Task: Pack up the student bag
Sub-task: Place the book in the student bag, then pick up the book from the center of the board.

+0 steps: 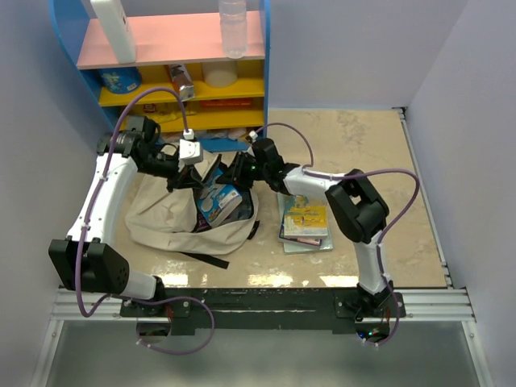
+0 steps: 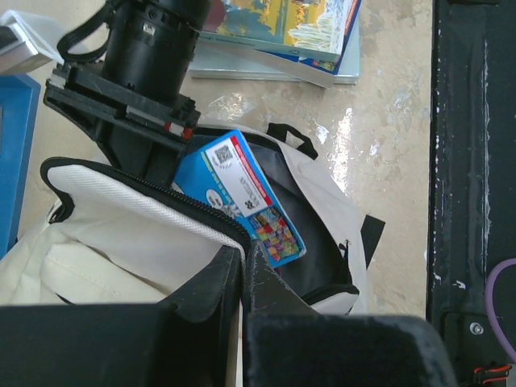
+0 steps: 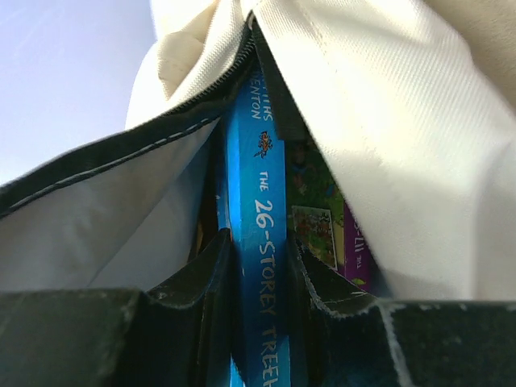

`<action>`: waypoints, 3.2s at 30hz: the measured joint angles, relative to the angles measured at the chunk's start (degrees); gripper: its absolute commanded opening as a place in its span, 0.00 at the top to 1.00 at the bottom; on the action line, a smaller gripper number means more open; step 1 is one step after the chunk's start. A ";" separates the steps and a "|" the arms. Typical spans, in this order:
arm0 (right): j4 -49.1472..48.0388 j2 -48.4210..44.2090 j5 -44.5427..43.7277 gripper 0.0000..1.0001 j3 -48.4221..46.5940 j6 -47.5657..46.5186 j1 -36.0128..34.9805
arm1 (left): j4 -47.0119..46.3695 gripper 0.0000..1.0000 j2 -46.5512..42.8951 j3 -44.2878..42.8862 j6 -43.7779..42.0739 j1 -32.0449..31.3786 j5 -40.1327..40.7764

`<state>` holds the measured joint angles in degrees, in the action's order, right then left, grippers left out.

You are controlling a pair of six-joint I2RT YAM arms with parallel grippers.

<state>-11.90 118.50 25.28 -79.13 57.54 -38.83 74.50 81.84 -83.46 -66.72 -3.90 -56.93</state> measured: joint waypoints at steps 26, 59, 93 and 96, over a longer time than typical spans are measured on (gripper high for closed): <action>14.19 -12.90 -28.85 0.94 10.51 -8.83 -8.74 | 0.31 1.00 -0.02 0.39 -0.39 0.00 0.11; 17.94 -0.20 -25.44 0.47 -1.55 -13.05 -13.62 | 1.22 1.00 0.00 -0.74 -0.37 -0.04 0.42; 26.18 -22.93 -33.20 0.23 18.43 -14.99 -1.88 | 1.29 1.00 0.00 -0.52 -0.48 -0.26 0.59; 25.90 -23.54 -33.22 0.21 19.67 -14.97 -1.53 | 1.29 1.00 0.00 -0.52 -0.48 -0.26 0.59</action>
<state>14.00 94.96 -7.94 -59.46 42.57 -40.36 75.79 81.84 -83.99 -67.20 -4.16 -56.34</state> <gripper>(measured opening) 0.771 0.038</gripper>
